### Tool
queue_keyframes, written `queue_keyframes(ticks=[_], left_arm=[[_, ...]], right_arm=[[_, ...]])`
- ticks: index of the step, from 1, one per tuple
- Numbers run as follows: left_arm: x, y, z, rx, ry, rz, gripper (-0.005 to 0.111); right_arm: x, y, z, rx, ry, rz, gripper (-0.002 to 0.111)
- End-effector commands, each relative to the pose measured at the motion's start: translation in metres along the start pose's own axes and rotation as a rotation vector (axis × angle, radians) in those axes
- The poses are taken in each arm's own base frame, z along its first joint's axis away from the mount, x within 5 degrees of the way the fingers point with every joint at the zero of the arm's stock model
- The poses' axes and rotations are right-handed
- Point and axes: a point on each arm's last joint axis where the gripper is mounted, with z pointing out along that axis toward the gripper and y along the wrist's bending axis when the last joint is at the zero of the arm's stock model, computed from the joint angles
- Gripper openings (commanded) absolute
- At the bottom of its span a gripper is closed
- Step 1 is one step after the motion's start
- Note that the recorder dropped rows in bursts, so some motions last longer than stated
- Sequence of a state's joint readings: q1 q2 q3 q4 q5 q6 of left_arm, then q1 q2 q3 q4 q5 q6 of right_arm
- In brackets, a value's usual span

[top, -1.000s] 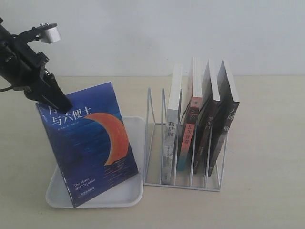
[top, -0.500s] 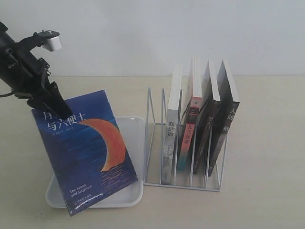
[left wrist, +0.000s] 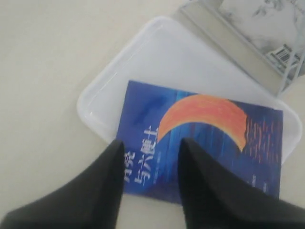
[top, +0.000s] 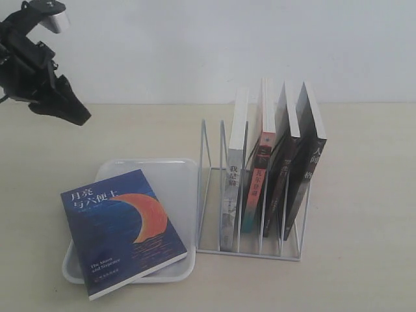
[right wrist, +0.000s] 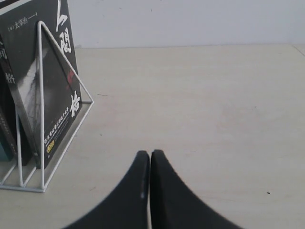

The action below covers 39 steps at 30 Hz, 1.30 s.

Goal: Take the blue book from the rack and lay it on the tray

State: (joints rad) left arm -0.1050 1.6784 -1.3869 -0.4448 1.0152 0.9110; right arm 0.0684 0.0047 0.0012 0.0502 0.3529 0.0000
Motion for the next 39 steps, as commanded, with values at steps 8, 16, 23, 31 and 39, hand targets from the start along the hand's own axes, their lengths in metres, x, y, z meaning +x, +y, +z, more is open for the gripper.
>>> queue_keyframes(ticks=[8, 16, 23, 31, 39], left_arm=[[0.029, 0.005, -0.053, -0.219, 0.019, -0.453, 0.005], [0.052, -0.03, -0.081, -0.294, -0.494, -0.651, 0.005], [0.08, -0.068, -0.095, -0.137, -0.905, -1.058, 0.005], [0.087, -0.087, -0.112, -0.115, -0.98, -1.037, 0.005], [0.088, -0.089, -0.115, -0.115, -0.99, -1.031, 0.005]], right_arm=[[-0.002, -0.001, 0.0, 0.011, -0.02, -0.011, 0.0], [-0.002, -0.001, 0.0, 0.009, -0.02, -0.008, 0.0], [-0.002, -0.001, 0.0, 0.009, -0.02, -0.008, 0.0], [-0.002, -0.001, 0.0, 0.009, -0.02, -0.008, 0.0], [-0.002, -0.001, 0.0, 0.009, -0.02, -0.008, 0.0]])
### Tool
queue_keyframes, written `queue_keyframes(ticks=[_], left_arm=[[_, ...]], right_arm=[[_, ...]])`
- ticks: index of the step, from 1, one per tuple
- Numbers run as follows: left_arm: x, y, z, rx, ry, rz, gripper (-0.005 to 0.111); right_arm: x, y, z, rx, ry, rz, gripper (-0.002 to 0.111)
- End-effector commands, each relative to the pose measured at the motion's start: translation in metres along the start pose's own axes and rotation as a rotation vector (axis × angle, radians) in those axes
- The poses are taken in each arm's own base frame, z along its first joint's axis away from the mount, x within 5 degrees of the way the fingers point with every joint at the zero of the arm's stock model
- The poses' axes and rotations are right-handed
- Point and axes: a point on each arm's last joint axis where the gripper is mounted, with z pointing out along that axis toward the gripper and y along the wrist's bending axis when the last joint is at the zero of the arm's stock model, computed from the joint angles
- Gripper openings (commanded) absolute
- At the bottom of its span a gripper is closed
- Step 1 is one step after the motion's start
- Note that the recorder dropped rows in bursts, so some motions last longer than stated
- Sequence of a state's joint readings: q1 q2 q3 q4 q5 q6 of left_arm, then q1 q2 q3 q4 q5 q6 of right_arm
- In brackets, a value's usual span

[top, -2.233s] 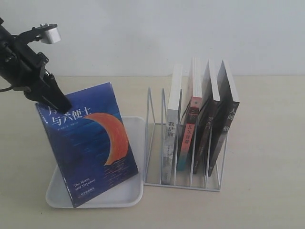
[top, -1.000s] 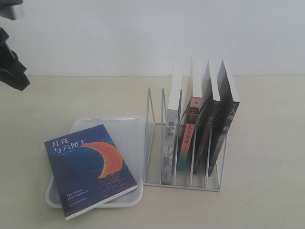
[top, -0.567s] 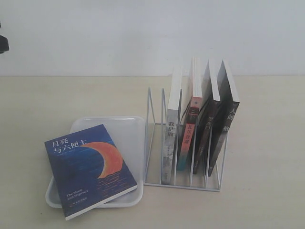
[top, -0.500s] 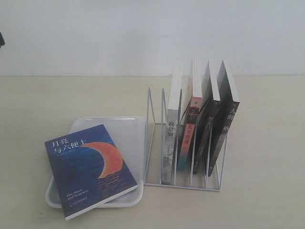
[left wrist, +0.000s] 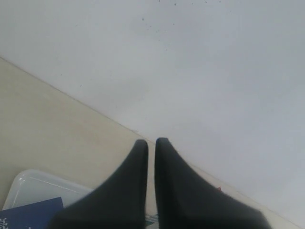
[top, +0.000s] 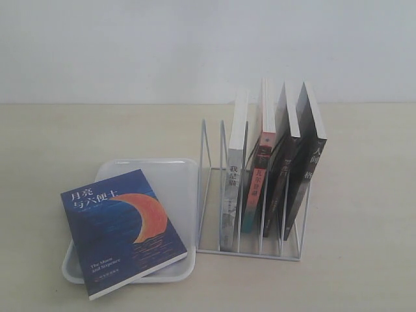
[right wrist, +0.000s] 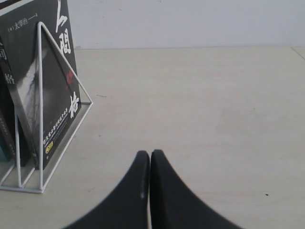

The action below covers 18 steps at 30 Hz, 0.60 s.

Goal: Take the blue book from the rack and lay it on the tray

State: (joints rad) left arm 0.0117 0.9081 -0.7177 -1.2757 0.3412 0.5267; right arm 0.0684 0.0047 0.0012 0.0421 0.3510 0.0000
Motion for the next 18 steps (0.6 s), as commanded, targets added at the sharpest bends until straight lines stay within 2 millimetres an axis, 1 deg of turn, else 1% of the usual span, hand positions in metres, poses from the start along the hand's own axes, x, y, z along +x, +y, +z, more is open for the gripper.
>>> queue_keyframes(ticks=[1, 7, 11, 13, 14, 15, 18], left_arm=[[0.0, 0.0, -0.001, 0.0, -0.008, -0.001, 0.005], [0.0, 0.0, -0.001, 0.0, -0.008, 0.007, 0.005], [0.0, 0.0, -0.001, -0.001, -0.005, 0.083, 0.005], [0.0, -0.001, -0.006, 0.005, -0.022, 0.128, 0.005], [-0.001, -0.005, -0.011, 0.017, -0.039, 0.159, 0.005], [-0.003, -0.008, -0.018, 0.021, -0.061, 0.231, 0.005], [-0.003, -0.016, -0.041, 0.022, -0.118, 0.501, 0.005]], right_arm=[[-0.002, 0.0, 0.0, 0.007, -0.019, 0.0, 0.0], [-0.002, 0.0, 0.0, 0.007, -0.019, 0.0, 0.0], [-0.002, 0.0, 0.0, 0.007, -0.019, 0.0, 0.0], [-0.002, 0.0, 0.0, 0.007, -0.019, 0.0, 0.0], [-0.002, 0.0, 0.0, 0.007, -0.017, 0.0, 0.0], [-0.002, 0.0, 0.0, 0.007, -0.017, 0.0, 0.0], [-0.002, 0.0, 0.0, 0.007, -0.017, 0.0, 0.0]])
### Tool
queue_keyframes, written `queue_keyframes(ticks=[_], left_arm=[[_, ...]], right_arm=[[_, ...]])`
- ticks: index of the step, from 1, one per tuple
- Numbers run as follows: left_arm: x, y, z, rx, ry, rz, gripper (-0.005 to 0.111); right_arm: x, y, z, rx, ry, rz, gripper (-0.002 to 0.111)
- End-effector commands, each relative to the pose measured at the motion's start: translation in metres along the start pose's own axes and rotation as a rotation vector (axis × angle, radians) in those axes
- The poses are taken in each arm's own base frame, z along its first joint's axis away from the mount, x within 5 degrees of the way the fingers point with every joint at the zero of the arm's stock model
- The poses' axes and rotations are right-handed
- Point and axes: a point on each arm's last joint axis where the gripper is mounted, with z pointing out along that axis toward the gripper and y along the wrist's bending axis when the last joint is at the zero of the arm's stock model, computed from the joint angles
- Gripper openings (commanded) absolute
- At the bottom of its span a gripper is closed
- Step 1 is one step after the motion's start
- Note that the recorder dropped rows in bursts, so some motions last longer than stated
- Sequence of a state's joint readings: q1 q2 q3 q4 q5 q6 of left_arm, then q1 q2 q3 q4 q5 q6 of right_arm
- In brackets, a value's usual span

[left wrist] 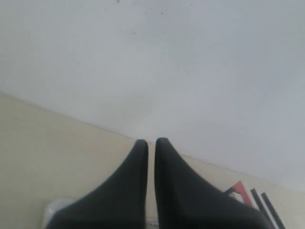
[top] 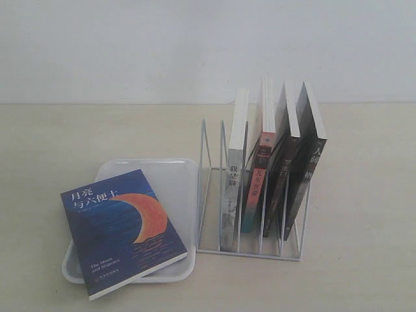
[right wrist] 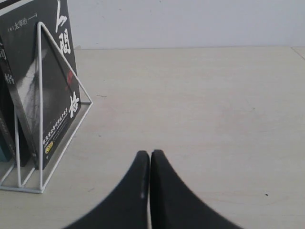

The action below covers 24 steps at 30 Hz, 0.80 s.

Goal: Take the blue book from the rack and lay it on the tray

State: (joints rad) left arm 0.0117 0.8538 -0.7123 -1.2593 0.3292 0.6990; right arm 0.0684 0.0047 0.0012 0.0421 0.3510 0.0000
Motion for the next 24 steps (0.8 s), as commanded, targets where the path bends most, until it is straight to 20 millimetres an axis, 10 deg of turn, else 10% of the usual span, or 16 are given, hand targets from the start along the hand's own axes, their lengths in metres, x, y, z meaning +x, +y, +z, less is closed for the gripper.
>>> queue_keyframes(ticks=[1, 7, 17, 24], left_arm=[[-0.002, -0.013, -0.037, 0.009, -0.081, 0.372, 0.005], [0.019, -0.012, -0.075, -0.008, -0.14, 0.554, 0.005], [0.075, 0.031, -0.092, -0.108, -0.229, 0.31, 0.005], [0.11, 0.064, -0.099, -0.24, -0.301, 0.487, 0.005]], right_arm=[[-0.002, 0.0, 0.0, 0.007, -0.017, 0.0, 0.0], [-0.002, 0.0, 0.0, 0.007, -0.017, 0.0, 0.0], [-0.001, 0.0, 0.0, 0.004, -0.009, 0.007, 0.0], [-0.001, 0.0, 0.0, 0.004, -0.009, 0.007, 0.0]])
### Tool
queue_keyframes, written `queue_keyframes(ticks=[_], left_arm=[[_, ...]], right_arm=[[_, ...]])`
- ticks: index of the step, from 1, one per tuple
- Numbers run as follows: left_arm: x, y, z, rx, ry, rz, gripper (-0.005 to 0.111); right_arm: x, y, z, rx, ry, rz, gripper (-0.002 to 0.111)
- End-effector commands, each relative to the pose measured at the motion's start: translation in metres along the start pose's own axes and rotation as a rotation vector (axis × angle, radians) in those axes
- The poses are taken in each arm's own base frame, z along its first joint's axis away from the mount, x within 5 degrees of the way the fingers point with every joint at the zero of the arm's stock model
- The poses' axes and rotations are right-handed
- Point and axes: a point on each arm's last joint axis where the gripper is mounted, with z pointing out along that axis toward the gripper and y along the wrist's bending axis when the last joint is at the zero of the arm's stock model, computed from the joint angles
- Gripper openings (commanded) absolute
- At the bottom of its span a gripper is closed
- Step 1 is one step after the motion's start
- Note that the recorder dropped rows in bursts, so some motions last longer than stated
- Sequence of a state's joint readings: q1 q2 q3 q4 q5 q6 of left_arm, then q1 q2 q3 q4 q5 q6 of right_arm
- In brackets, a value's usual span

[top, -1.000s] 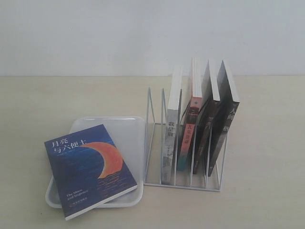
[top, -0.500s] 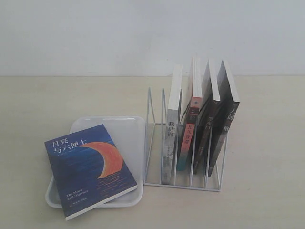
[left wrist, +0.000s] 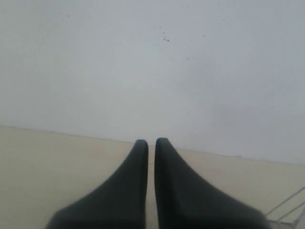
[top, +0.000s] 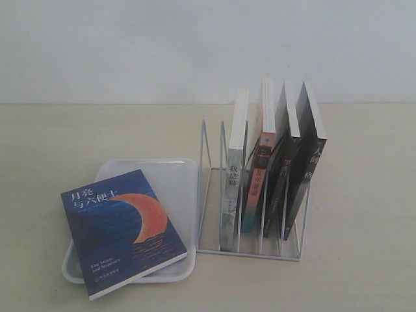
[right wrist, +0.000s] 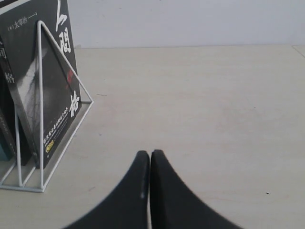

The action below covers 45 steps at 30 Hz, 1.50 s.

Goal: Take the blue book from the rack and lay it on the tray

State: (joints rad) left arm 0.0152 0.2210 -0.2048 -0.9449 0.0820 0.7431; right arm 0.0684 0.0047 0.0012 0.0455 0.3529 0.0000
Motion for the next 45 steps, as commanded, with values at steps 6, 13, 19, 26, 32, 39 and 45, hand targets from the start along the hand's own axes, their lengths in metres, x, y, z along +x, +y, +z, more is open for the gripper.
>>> queue_keyframes(ticks=[6, 13, 19, 26, 32, 39, 45], left_arm=[[0.041, 0.017, -0.013, -0.103, -0.063, 0.175, 0.005], [0.05, 0.014, -0.017, -0.044, -0.056, 0.16, 0.005], [0.052, 0.011, -0.017, -0.016, -0.035, 0.088, 0.005], [0.053, 0.012, -0.017, -0.015, -0.031, -0.205, 0.005], [0.072, 0.021, -0.019, -0.132, 0.173, -0.09, 0.005], [0.075, 0.019, -0.02, -0.09, 0.218, 0.097, 0.005], [0.075, 0.019, -0.02, -0.091, 0.218, 0.092, 0.005]], right_arm=[[-0.001, 0.0, 0.0, 0.005, -0.011, 0.004, 0.0], [-0.001, 0.0, 0.0, 0.005, -0.013, 0.004, 0.0], [-0.001, 0.0, 0.0, 0.005, -0.016, 0.004, 0.0], [-0.001, 0.0, 0.0, 0.005, -0.016, 0.004, 0.0], [-0.001, 0.0, 0.0, 0.005, -0.016, 0.004, 0.0], [-0.001, 0.0, 0.0, 0.005, -0.016, 0.004, 0.0], [-0.001, 0.0, 0.0, 0.005, -0.016, 0.004, 0.0]])
